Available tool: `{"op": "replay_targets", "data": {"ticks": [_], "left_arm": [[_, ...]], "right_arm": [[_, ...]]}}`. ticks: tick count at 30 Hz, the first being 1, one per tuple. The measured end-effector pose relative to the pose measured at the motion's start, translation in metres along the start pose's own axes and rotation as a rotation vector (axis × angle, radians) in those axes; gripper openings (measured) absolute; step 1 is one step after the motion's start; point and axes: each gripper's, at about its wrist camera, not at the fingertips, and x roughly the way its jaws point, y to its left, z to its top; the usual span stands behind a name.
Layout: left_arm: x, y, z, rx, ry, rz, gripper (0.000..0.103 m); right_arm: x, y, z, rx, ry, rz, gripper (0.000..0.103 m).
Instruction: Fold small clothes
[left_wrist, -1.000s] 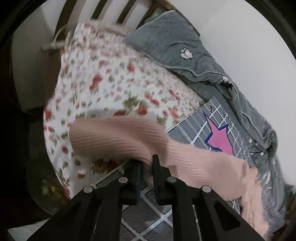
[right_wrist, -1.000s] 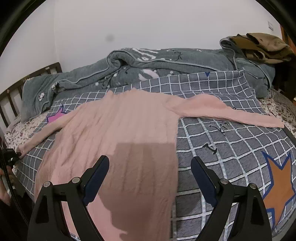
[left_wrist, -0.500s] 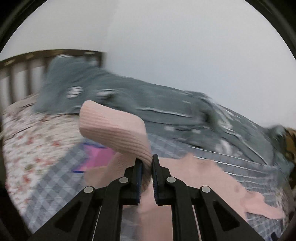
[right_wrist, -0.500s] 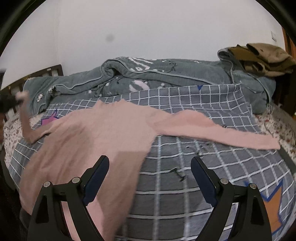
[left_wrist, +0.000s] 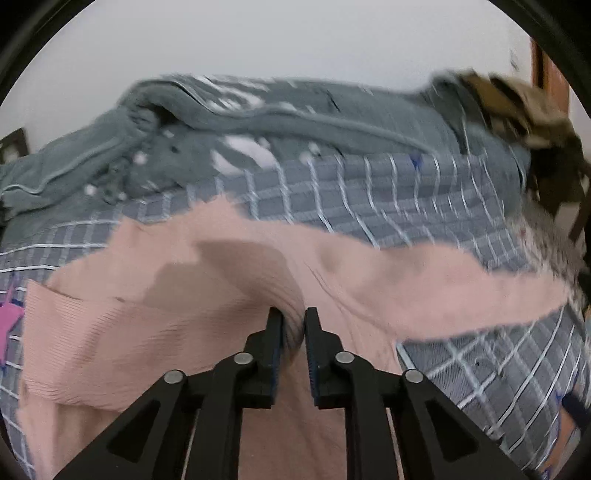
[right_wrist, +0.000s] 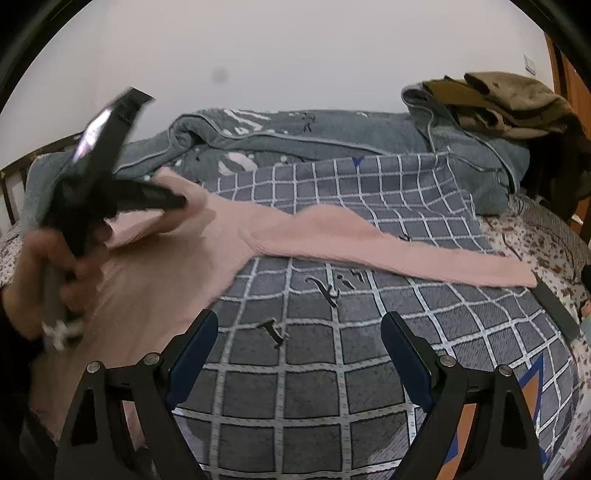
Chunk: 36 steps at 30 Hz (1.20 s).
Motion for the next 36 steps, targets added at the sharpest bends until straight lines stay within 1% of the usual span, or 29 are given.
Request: {"op": "replay_targets", "data": {"ticks": [1, 2, 3, 4, 5, 6, 8, 10, 12, 16, 19, 20, 21, 22, 23, 24, 25, 26, 27, 28, 29, 32, 34, 35, 36], "left_arm": [[0.005, 0.002, -0.003, -0.01, 0.03, -0.024, 0.017], [0.012, 0.001, -0.001, -0.026, 0.051, -0.046, 0.02], [0.01, 0.009, -0.003, -0.056, 0.064, -0.072, 0.028], [0.007, 0.018, -0.002, -0.077, 0.062, -0.076, 0.033], [0.003, 0.025, -0.001, -0.093, 0.046, -0.074, 0.042], [-0.003, 0.034, -0.001, -0.103, 0.023, -0.075, 0.058], [-0.021, 0.052, -0.003, -0.109, -0.031, -0.061, 0.075], [-0.036, 0.071, -0.003, -0.105, -0.071, -0.01, 0.075], [-0.044, 0.091, -0.004, -0.112, -0.084, 0.043, 0.075], [-0.052, 0.153, -0.015, -0.197, -0.059, 0.171, 0.075], [-0.05, 0.192, -0.024, -0.252, -0.051, 0.268, 0.074], [-0.046, 0.204, -0.028, -0.271, -0.032, 0.284, 0.072], [-0.039, 0.213, -0.03, -0.284, 0.002, 0.289, 0.067], [-0.029, 0.224, -0.033, -0.297, 0.053, 0.288, 0.06], [-0.022, 0.23, -0.037, -0.308, 0.089, 0.288, 0.046], [-0.019, 0.232, -0.039, -0.31, 0.089, 0.297, 0.032], [-0.021, 0.233, -0.038, -0.3, 0.062, 0.317, 0.018], [-0.024, 0.235, -0.037, -0.292, 0.042, 0.328, 0.012], [-0.029, 0.239, -0.036, -0.303, 0.013, 0.33, 0.011], [-0.035, 0.242, -0.036, -0.335, -0.019, 0.343, 0.011], [-0.035, 0.243, -0.036, -0.346, -0.025, 0.357, 0.011], [-0.022, 0.234, -0.04, -0.295, 0.01, 0.381, 0.012], [-0.018, 0.23, -0.04, -0.282, 0.023, 0.39, 0.017], [-0.018, 0.232, -0.04, -0.28, 0.026, 0.392, 0.023], [-0.017, 0.232, -0.041, -0.28, 0.036, 0.405, 0.032]], "right_arm": [[0.003, -0.001, -0.001, 0.002, 0.005, 0.001, 0.089], [0.006, 0.0, -0.001, 0.003, 0.011, 0.004, 0.089], [0.008, 0.0, -0.001, 0.004, 0.015, 0.006, 0.089], [0.011, 0.001, -0.001, 0.003, 0.019, 0.011, 0.089], [0.013, 0.003, 0.0, 0.0, 0.02, 0.017, 0.089], [0.015, 0.005, 0.0, -0.004, 0.019, 0.021, 0.089], [0.018, 0.01, 0.002, -0.011, 0.018, 0.027, 0.089], [0.021, 0.015, 0.003, -0.014, 0.015, 0.033, 0.089], [0.022, 0.017, 0.003, -0.014, 0.016, 0.039, 0.089], [0.021, 0.009, 0.004, -0.002, 0.012, 0.015, 0.089], [0.019, -0.006, 0.005, 0.007, 0.014, -0.027, 0.089], [0.018, -0.015, 0.007, 0.013, 0.016, -0.05, 0.089], [0.017, -0.022, 0.008, 0.019, 0.017, -0.069, 0.089], [0.017, -0.029, 0.009, 0.023, 0.018, -0.084, 0.089], [0.017, -0.035, 0.011, 0.028, 0.02, -0.098, 0.089], [0.017, -0.045, 0.012, 0.035, 0.02, -0.119, 0.089], [0.016, -0.054, 0.014, 0.044, 0.019, -0.137, 0.089], [0.016, -0.061, 0.014, 0.05, 0.019, -0.147, 0.089], [0.016, -0.07, 0.015, 0.06, 0.02, -0.159, 0.089], [0.016, -0.08, 0.016, 0.072, 0.023, -0.173, 0.089], [0.014, -0.088, 0.016, 0.083, 0.022, -0.179, 0.089], [0.018, -0.12, 0.018, 0.137, 0.032, -0.2, 0.089], [0.022, -0.141, 0.017, 0.183, 0.04, -0.213, 0.089], [0.027, -0.153, 0.017, 0.211, 0.052, -0.216, 0.089], [0.03, -0.16, 0.015, 0.227, 0.06, -0.217, 0.089]]}}
